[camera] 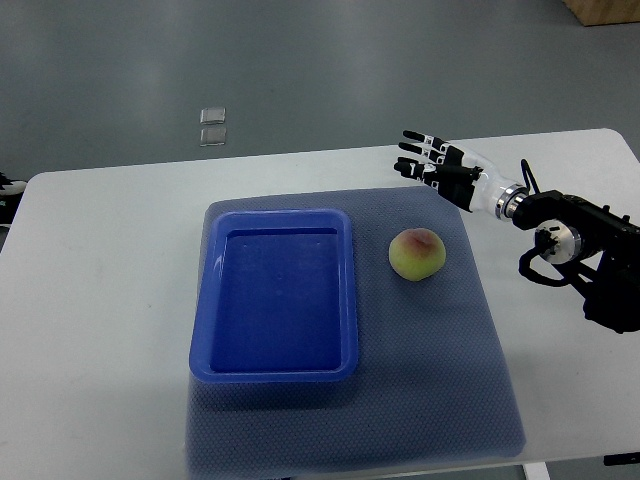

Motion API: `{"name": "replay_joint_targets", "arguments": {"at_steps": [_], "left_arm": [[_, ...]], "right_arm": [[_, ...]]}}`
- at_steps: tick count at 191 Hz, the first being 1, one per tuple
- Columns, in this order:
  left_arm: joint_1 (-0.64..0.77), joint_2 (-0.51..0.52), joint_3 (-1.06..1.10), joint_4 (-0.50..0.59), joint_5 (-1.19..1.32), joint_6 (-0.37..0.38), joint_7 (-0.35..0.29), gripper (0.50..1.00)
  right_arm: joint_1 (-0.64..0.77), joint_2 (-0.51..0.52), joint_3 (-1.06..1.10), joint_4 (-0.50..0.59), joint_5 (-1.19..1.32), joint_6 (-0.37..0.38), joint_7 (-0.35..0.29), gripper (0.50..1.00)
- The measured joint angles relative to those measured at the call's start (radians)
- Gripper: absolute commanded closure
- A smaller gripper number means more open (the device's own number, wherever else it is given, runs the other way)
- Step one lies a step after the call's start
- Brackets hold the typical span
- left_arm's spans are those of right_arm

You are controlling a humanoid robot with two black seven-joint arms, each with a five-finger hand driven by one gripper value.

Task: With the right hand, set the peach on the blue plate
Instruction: 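Move the right hand toward the peach beside the blue tray, then lower the right hand around the peach and close the fingers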

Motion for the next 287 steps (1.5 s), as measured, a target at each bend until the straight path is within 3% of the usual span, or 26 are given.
{"name": "replay_joint_targets", "arguments": {"at_steps": [125, 169, 208, 262, 287], "left_arm": [[-0.001, 0.000, 0.002, 0.002, 0.000, 0.000, 0.000, 0.500], [0.000, 0.000, 0.002, 0.003, 0.000, 0.000, 0.000, 0.500], [0.000, 0.000, 0.002, 0.002, 0.000, 0.000, 0.000, 0.500], [0.000, 0.000, 0.001, 0.002, 0.000, 0.000, 0.000, 0.500], [0.000, 0.000, 0.001, 0.002, 0.000, 0.000, 0.000, 0.500]], "right_arm": [[0.011, -0.028, 0.002, 0.027, -0.169, 0.000, 0.012, 0.570], [0.011, -0.069, -0.001, 0.046, -0.199, 0.010, 0.047, 0.570], [0.012, -0.116, 0.001, 0.127, -0.359, 0.006, 0.095, 0.572], [0.034, -0.136, -0.006, 0.175, -0.598, 0.016, 0.112, 0.572], [0.035, -0.177, -0.043, 0.238, -0.733, 0.018, 0.155, 0.572]]}}
